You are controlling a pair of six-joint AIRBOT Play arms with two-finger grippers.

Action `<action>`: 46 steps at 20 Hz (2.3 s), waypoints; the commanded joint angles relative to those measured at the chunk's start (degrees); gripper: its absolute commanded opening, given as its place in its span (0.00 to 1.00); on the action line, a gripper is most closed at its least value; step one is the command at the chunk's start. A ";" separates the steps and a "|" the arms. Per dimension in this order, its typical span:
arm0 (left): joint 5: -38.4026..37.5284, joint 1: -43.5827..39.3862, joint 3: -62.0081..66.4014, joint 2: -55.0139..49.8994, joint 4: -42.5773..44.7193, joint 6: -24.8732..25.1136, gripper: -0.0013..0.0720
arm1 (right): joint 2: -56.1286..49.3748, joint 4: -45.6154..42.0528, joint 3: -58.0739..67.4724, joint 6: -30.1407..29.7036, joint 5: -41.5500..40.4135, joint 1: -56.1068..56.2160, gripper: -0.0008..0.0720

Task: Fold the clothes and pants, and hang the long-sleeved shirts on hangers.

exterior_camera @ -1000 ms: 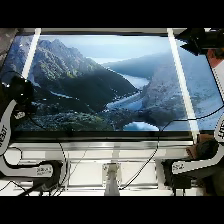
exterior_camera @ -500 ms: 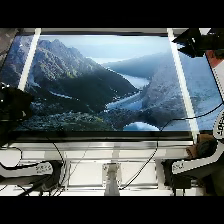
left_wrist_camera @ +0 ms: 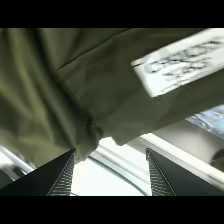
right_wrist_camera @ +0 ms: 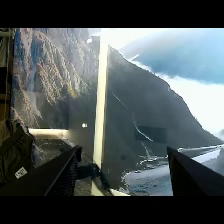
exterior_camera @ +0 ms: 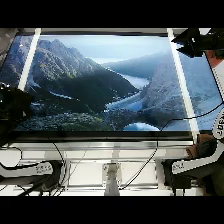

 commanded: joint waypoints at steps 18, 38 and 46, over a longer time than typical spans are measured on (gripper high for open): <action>5.86 -8.98 -3.48 -7.21 16.28 19.52 0.72 | 0.00 0.35 0.00 0.02 -3.04 0.00 0.86; -1.49 -8.92 -3.61 -13.66 34.62 5.29 0.38 | 0.02 1.57 0.00 0.02 -0.81 0.02 0.86; -1.40 -10.27 -3.54 -11.82 34.21 -3.21 0.03 | 0.02 1.53 0.00 0.00 -0.50 0.02 0.84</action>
